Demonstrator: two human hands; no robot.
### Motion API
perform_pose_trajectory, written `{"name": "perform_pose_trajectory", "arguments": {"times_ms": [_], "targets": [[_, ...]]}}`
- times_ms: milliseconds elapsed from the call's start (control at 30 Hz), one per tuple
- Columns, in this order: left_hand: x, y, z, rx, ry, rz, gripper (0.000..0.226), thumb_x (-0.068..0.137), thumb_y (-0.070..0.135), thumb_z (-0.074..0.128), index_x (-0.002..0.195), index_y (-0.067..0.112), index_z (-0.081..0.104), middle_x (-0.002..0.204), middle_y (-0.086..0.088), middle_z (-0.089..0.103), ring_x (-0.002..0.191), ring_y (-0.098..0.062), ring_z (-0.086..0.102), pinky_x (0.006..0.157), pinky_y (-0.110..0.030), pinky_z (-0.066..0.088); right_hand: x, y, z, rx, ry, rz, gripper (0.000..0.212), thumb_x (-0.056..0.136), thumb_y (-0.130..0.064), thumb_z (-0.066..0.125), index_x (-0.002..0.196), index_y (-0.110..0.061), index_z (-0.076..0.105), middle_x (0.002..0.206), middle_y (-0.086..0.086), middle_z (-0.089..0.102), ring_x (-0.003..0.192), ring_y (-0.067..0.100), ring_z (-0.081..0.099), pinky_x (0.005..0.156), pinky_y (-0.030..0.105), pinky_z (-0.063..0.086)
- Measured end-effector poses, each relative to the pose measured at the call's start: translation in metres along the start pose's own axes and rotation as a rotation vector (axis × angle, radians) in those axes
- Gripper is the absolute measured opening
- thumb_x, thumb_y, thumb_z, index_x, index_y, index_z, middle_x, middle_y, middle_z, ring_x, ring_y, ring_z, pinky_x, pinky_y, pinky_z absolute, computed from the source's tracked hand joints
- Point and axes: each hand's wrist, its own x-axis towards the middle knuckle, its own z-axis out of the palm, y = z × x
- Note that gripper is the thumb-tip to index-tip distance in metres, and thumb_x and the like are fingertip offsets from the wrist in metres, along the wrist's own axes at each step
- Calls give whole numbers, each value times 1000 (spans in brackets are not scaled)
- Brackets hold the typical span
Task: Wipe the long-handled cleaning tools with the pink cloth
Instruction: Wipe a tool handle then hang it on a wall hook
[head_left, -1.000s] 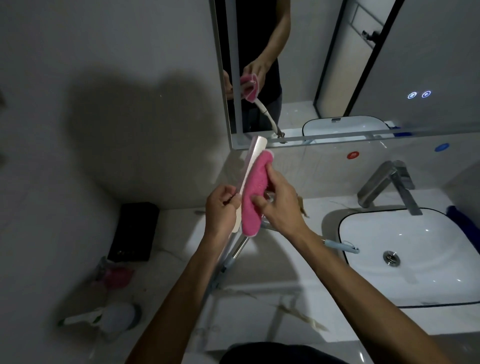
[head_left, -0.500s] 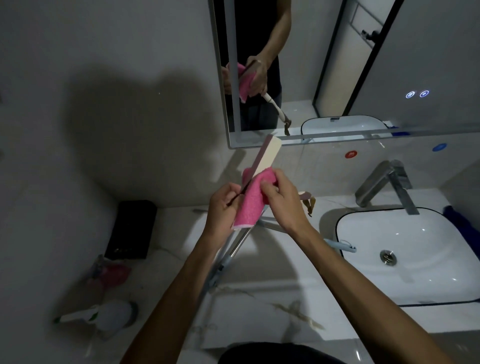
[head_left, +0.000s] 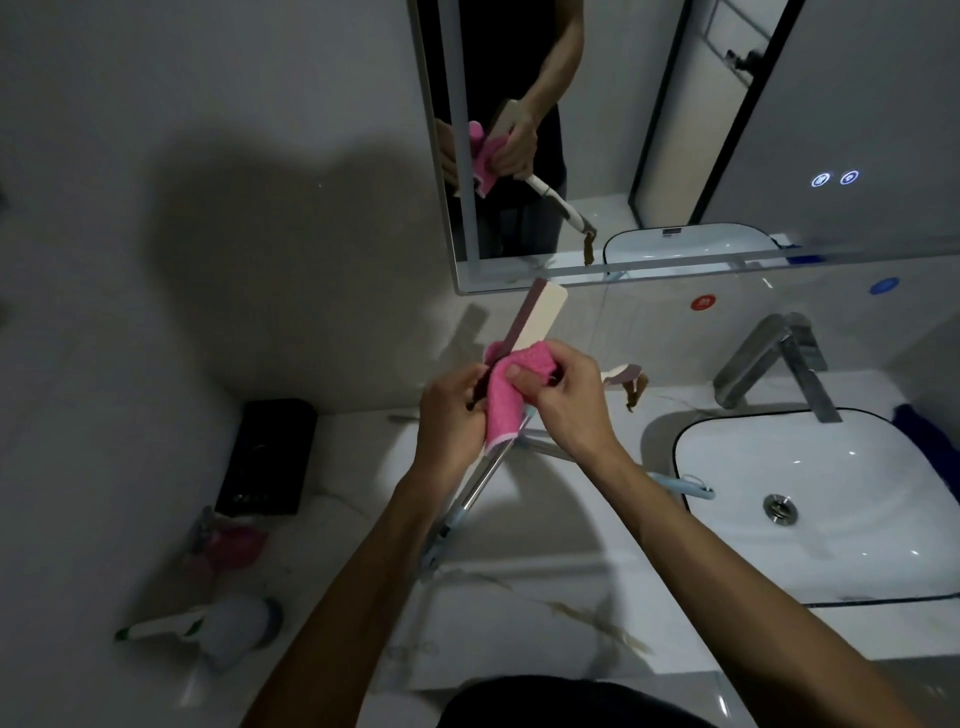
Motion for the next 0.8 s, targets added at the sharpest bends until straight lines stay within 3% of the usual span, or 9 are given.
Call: {"name": "perform_pose_trajectory", "arguments": {"times_ms": [100,200,267,367,467,567,667,733,800], "targets": [[-7,6,5,-126,-27,-135,10,81,41,68,72,40,63,61,11,60,57,-8,56,58,-35,50,4,-8,-1,114,65,-3,7,92,-9,70,99,-9,69,93,13,70,90,30,68,85,51,58],[-12,6,8,-175,21,-318,27,85,13,74,75,34,61,70,5,63,64,-18,60,63,-44,54,10,-14,-4,124,47,-12,12,92,-8,69,104,-8,69,94,17,70,88,34,70,79,51,61],[-10,3,7,-120,-43,-269,23,89,22,69,69,28,59,65,3,61,57,-13,59,58,-43,53,9,-11,-2,65,15,-26,10,91,-7,70,101,-7,69,89,14,69,87,25,69,79,42,61],[-3,13,3,-71,-86,-252,28,85,42,57,64,24,60,57,3,58,49,-1,52,55,-31,46,2,0,3,-8,-10,-5,9,90,-6,71,99,-8,68,85,3,66,79,6,64,75,21,55],[-6,11,1,-48,-101,-192,22,90,36,66,68,30,64,61,4,63,52,-2,54,53,-30,48,-2,9,3,15,-21,46,19,90,-9,72,98,-26,67,92,5,71,88,20,68,84,41,60],[-13,2,6,-55,-51,-156,24,90,31,66,67,28,61,61,4,61,53,-2,50,51,-32,45,-1,12,3,47,-19,60,13,90,-12,73,97,-23,70,90,9,72,87,29,70,82,53,60],[-18,4,15,-73,2,-204,25,88,34,60,65,25,58,61,2,61,51,0,50,50,-25,40,-3,9,6,114,42,57,8,90,-11,72,97,-15,71,86,9,72,82,26,70,78,45,61],[-18,3,20,-118,-5,-289,22,88,34,63,71,19,61,65,-4,63,54,-5,55,52,-29,44,-2,5,6,135,72,43,8,91,-10,71,99,-12,71,84,5,72,77,18,69,72,34,59],[-14,4,23,-166,8,-367,12,88,26,72,80,21,64,70,0,65,63,-10,60,58,-30,48,2,1,0,149,82,21,10,92,-9,70,102,-8,71,82,5,71,70,14,66,65,28,55]]}}
